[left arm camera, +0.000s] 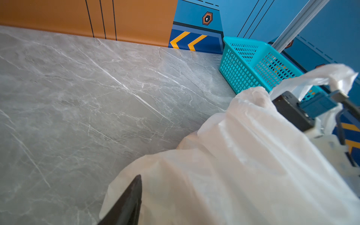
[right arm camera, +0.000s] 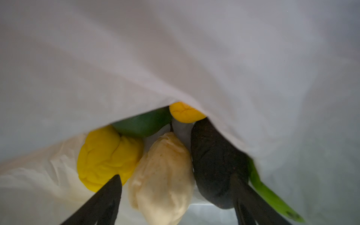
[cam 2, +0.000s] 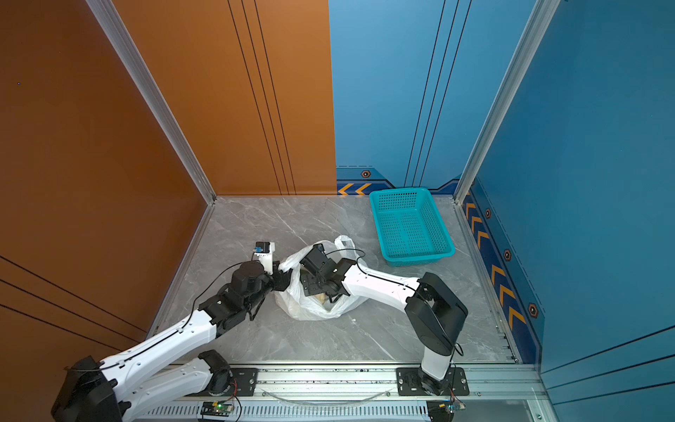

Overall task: Untie the knot of the plastic bag and take out the fruit
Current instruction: Open the plastic bag at the center of the table.

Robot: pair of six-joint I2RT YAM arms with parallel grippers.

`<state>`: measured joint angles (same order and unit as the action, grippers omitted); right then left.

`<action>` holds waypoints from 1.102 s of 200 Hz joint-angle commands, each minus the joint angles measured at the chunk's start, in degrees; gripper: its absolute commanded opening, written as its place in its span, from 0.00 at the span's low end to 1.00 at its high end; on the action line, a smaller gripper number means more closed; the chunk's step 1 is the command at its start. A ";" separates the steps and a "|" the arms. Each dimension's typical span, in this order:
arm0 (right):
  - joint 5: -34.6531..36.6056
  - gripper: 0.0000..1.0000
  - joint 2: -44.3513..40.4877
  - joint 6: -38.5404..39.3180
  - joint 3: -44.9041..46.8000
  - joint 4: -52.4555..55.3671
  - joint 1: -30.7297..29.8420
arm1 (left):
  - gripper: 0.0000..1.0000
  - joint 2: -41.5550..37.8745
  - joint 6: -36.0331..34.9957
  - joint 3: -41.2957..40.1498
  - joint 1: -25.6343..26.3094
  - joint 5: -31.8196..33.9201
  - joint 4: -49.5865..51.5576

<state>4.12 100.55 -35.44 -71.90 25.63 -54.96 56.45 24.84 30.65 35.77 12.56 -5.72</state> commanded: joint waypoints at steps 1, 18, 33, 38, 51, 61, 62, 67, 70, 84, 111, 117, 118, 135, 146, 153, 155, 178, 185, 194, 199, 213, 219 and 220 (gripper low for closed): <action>-6.56 0.89 -0.90 -0.16 1.48 -3.66 -2.07 | 0.65 -0.99 0.56 -0.40 -0.37 -2.46 0.50; -9.48 0.89 -1.97 -1.19 3.95 -6.12 -2.95 | 0.70 -0.81 0.97 -0.15 -0.34 -3.57 0.51; -10.01 0.89 -2.37 -2.04 5.78 -7.16 -3.03 | 0.73 -0.54 1.66 0.22 -0.18 -4.29 1.22; -9.83 0.89 -2.51 -2.16 6.17 -7.17 -2.96 | 0.74 -0.47 1.96 0.35 -0.11 -4.32 1.59; -9.40 0.89 -2.86 -2.36 7.06 -7.13 -2.49 | 0.77 -0.45 2.63 0.57 0.16 -4.28 2.75; -8.97 0.90 -3.27 -2.62 7.56 -7.17 -1.98 | 0.80 -0.69 2.75 0.46 0.26 -4.93 3.25; -8.88 0.90 -3.35 -2.62 7.70 -7.17 -1.90 | 0.80 -0.75 2.75 0.46 0.26 -4.97 3.34; -8.31 0.90 -3.70 -2.90 8.01 -7.09 -1.70 | 0.81 -1.01 2.86 0.54 0.29 -5.15 4.13; -7.97 0.90 -3.94 -2.96 8.28 -7.04 -1.56 | 0.81 -1.21 2.96 0.69 0.35 -5.09 4.84; -6.27 0.90 -5.21 -3.79 9.12 -5.57 -0.56 | 0.83 -2.70 3.52 1.75 0.43 -4.14 9.29; -4.40 0.90 -7.75 -4.04 10.80 -3.70 0.63 | 0.85 -7.93 4.21 3.18 0.61 -0.94 19.37; -4.22 0.90 -8.06 -4.04 11.04 -3.30 0.64 | 0.89 -9.15 4.46 3.31 0.59 -0.52 20.92; -4.17 0.90 -8.12 -4.08 11.10 -3.26 0.73 | 0.90 -9.29 4.53 3.33 0.56 -0.43 21.18; -3.62 0.90 -8.61 -4.26 11.46 -2.43 0.64 | 0.99 -11.89 5.36 4.26 0.76 -0.64 24.68; -3.11 0.90 -8.84 -4.60 11.77 -2.05 0.69 | 0.98 -12.77 5.29 4.80 1.16 -2.03 25.95; -2.81 0.90 -8.96 -4.79 12.02 -2.08 0.70 | 0.98 -12.98 5.41 5.30 1.53 -2.28 26.97; -2.76 0.90 -9.08 -4.87 12.08 -2.07 0.66 | 0.98 -12.95 5.46 5.47 1.75 -2.41 27.29; -1.05 0.90 -9.88 -5.47 12.58 -2.07 0.47 | 0.98 -12.00 7.37 7.55 3.58 -1.55 32.30; -0.74 0.90 -10.07 -5.57 12.69 -2.14 0.40 | 0.98 -11.77 8.50 7.79 3.87 -0.92 33.46; -0.35 0.90 -10.28 -5.66 12.82 -2.24 0.23 | 0.98 -11.55 9.60 7.96 4.00 -0.88 33.79; -0.13 0.90 -10.35 -5.77 13.03 -2.56 0.00 | 0.98 -11.47 10.02 7.85 4.00 -1.15 33.46; -0.19 0.91 -10.49 -5.97 14.07 -4.42 -0.24 | 0.98 -11.05 9.91 7.37 3.58 -3.48 30.13; -0.51 0.91 -10.38 -5.99 14.55 -5.62 -0.23 | 0.98 -10.71 9.45 7.08 3.02 -5.87 28.24; -0.56 0.91 -10.38 -5.93 14.62 -5.87 -0.19 | 0.98 -10.64 9.31 7.07 2.92 -6.31 27.88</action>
<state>1.78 91.79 -40.29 -59.35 21.26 -54.57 45.06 33.08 36.80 39.40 10.24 23.94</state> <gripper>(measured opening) 0.906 0.980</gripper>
